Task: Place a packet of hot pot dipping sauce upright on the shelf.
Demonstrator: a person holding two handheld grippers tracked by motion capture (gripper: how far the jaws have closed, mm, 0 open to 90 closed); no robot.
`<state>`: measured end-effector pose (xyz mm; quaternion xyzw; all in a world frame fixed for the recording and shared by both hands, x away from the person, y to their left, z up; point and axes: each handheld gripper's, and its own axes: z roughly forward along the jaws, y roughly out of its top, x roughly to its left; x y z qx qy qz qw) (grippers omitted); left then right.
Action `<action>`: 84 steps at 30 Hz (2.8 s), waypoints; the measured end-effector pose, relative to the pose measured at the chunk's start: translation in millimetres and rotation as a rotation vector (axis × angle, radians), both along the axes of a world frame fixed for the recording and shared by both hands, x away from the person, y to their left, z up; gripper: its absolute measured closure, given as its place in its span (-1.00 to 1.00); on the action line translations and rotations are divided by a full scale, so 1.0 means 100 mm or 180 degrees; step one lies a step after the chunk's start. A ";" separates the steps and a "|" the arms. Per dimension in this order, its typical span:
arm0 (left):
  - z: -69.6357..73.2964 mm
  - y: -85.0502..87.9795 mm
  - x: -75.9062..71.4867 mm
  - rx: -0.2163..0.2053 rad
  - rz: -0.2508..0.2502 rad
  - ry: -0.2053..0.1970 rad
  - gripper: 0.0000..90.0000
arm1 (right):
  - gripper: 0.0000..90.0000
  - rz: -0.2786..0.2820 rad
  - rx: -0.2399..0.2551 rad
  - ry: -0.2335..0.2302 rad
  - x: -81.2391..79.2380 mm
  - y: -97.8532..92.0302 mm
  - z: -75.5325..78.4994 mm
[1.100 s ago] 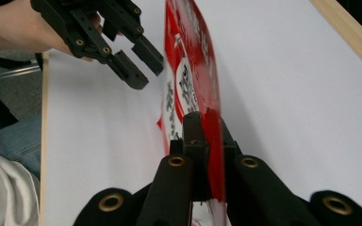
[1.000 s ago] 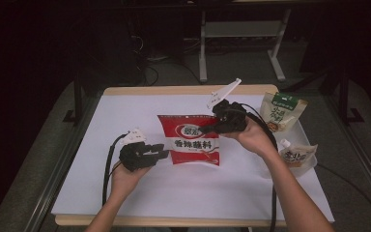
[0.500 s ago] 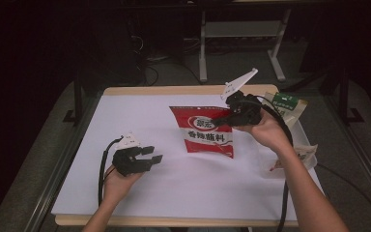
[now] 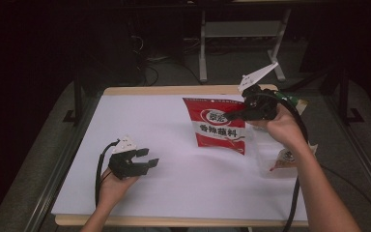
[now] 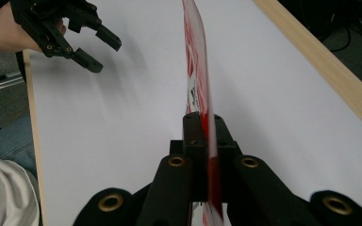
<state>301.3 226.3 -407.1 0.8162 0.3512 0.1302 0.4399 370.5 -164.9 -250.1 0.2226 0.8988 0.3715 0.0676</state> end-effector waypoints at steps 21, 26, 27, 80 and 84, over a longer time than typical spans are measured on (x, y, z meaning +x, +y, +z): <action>-0.14 0.16 -0.11 0.0044 0.0073 0.0090 -0.23 | 0.98 -0.0483 0.0033 -0.0170 -0.08 -0.83 0.42; -0.15 0.16 -0.14 0.0031 0.0068 0.0083 -0.25 | 0.98 -0.0613 0.0060 -0.0206 -0.12 -1.07 0.46; -0.15 0.16 -0.14 0.0028 0.0070 0.0078 -0.25 | 0.98 -0.0641 0.0065 -0.0214 -0.13 -1.11 0.46; -0.24 0.30 -0.16 -0.0105 0.0157 0.0140 -0.34 | 0.13 -0.1260 0.0347 0.0006 -0.05 -1.87 0.10; -0.26 0.29 -0.15 -0.0112 0.0151 0.0135 -0.35 | 0.04 -0.1111 0.0327 -0.0100 -0.02 -1.69 0.27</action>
